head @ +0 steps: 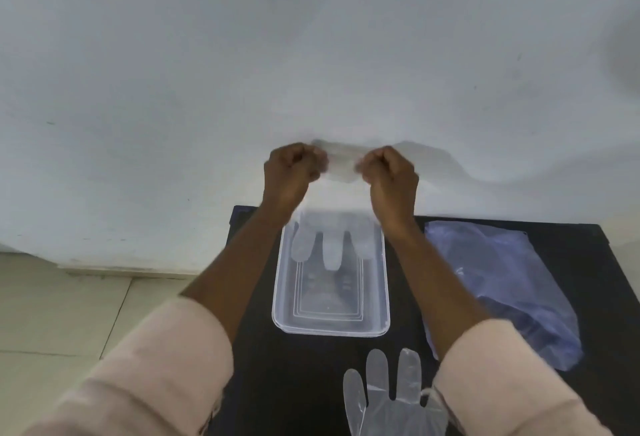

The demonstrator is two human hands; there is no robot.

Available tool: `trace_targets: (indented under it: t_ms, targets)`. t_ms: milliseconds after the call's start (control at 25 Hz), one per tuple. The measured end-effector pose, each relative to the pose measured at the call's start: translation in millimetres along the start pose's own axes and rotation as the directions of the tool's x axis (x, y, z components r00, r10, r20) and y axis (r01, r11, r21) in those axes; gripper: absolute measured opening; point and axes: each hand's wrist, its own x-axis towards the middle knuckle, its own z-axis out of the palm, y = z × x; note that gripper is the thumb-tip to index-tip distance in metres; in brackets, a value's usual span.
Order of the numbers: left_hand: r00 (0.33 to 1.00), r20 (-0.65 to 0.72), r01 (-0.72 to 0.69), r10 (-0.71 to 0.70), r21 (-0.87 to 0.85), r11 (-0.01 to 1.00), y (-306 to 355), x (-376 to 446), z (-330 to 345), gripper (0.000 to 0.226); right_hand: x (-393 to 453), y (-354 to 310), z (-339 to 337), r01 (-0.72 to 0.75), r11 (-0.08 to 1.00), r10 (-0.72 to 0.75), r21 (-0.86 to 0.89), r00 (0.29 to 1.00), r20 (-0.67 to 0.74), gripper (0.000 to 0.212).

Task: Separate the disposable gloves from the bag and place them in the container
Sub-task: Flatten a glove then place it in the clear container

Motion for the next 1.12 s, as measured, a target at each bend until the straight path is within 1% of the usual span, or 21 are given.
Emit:
trace_targets:
  t_ms: [120, 200, 320, 400, 440, 560, 720, 760, 840, 1000, 1120]
  targets:
    - [0.999, -0.018, -0.052, 0.051, -0.049, 0.997, 47.4, 17.8, 1.5, 0.020, 34.3, -41.7, -2.5, 0.061, 0.994, -0.057, 0.087, 0.997, -0.045, 0.013]
    - [0.988, 0.001, -0.153, 0.153, -0.031, 0.988, 61.1, 9.6, 0.7, 0.018, 30.7, -62.3, -6.7, 0.138, 0.983, -0.130, 0.125, 0.989, -0.070, 0.015]
    - [0.937, -0.033, -0.350, 0.348, -0.117, 0.929, 68.0, -22.1, -1.4, 0.021, -8.1, -75.7, -18.8, 0.316, 0.927, -0.285, 0.204, 0.944, -0.166, 0.016]
    - [0.907, -0.051, -0.422, 0.419, -0.155, 0.893, 60.6, -45.4, -4.1, 0.022, -40.3, -67.5, -24.6, 0.380, 0.899, -0.336, 0.216, 0.917, -0.214, 0.013]
    - [0.903, -0.045, -0.428, 0.427, -0.151, 0.891, 50.7, -56.5, -5.9, 0.021, -55.8, -57.2, -24.5, 0.390, 0.897, -0.347, 0.209, 0.913, -0.215, 0.013]
    - [0.931, 0.020, -0.359, 0.364, -0.116, 0.926, -3.0, -83.5, -13.2, 0.018, -96.5, -9.8, -19.4, 0.335, 0.925, -0.311, 0.178, 0.938, -0.152, 0.016]
    - [0.961, 0.096, -0.246, 0.259, -0.128, 0.961, -68.5, -98.6, -22.5, 0.016, -127.7, 47.1, -18.1, 0.185, 0.979, -0.183, 0.087, 0.983, -0.035, 0.018]
    - [0.969, 0.115, -0.208, 0.220, -0.107, 0.972, -79.1, -100.6, -23.2, 0.014, -132.5, 55.9, -19.0, 0.155, 0.986, -0.154, 0.057, 0.988, -0.022, 0.018]
    - [0.978, 0.134, -0.159, 0.159, -0.010, 0.987, -98.0, -102.2, -23.6, 0.014, -138.7, 68.5, -20.5, 0.116, 0.993, -0.117, -0.017, 0.993, -0.011, 0.018]
    - [0.974, 0.170, -0.185, 0.152, 0.204, 0.961, -112.9, -100.3, -25.3, 0.013, -140.8, 78.2, -16.3, 0.109, 0.984, -0.107, -0.141, 0.994, 0.027, 0.022]
    - [0.961, 0.227, -0.225, 0.161, 0.298, 0.928, -113.2, -102.7, -25.5, 0.012, -143.3, 78.7, -12.5, 0.137, 0.960, -0.126, -0.245, 0.990, 0.057, 0.014]
